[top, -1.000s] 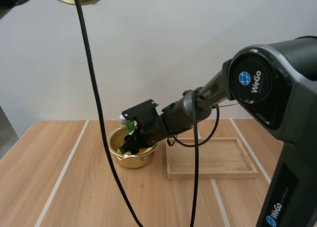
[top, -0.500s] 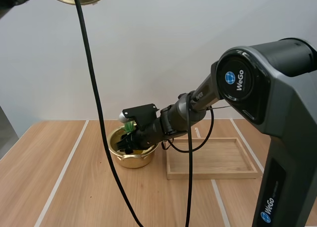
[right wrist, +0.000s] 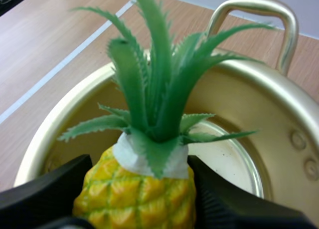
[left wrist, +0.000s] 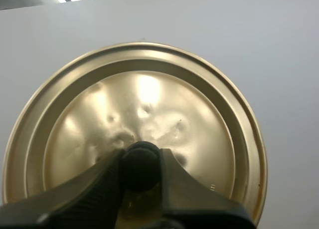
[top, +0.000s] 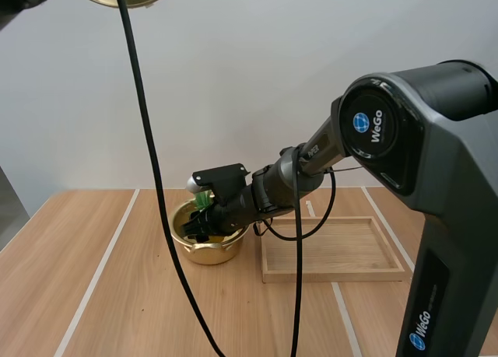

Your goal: Open the pot, put the pineapple inside, and close it

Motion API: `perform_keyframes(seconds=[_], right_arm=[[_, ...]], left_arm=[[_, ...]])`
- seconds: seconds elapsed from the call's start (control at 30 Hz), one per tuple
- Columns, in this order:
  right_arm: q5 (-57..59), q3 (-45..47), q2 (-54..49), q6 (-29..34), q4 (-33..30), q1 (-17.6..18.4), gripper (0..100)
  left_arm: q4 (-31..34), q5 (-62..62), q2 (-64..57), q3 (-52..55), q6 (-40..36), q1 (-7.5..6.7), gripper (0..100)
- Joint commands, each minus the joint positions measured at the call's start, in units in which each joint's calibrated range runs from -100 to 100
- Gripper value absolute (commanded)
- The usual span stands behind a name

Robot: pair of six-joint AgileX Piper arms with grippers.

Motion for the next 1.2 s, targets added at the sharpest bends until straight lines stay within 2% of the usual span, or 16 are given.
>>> perform_keyframes(seconds=[0.0,0.03,0.07,0.1,0.13,0.2,0.43,0.97,1.17], right_arm=[[-1.18,0.24,0.33,0.0,0.22,0.0,0],[-1.02,0.24,0.33,0.0,0.22,0.0,6],[-1.02,0.24,0.33,0.0,0.22,0.0,21],[-1.02,0.24,0.33,0.0,0.22,0.0,46],[-1.02,0.24,0.33,0.0,0.22,0.0,61],[-0.82,0.24,0.33,0.0,0.22,0.0,100],[-6.8,0.24,0.33,0.0,0.22,0.0,100],[-6.33,0.24,0.33,0.0,0.22,0.0,100],[-6.36,-2.5,0.06,0.0,0.22,0.0,100]], left_arm=[[-0.88,-1.21,-0.38,-0.32,-0.59,0.06,0],[-0.88,-1.21,-0.38,-0.32,-0.59,0.06,0],[-0.88,-1.21,-0.38,-0.32,-0.59,0.06,0],[-0.88,-1.21,-0.38,-0.32,-0.59,0.06,0],[-0.88,-1.21,-0.38,-0.32,-0.59,0.06,0],[-0.88,-1.21,-0.38,-0.32,-0.59,0.06,0],[-0.88,-1.21,-0.38,-0.32,-0.59,0.06,0],[-0.88,-1.21,-0.38,-0.32,-0.59,0.06,0],[-0.88,-1.21,-0.38,-0.32,-0.59,0.06,0]])
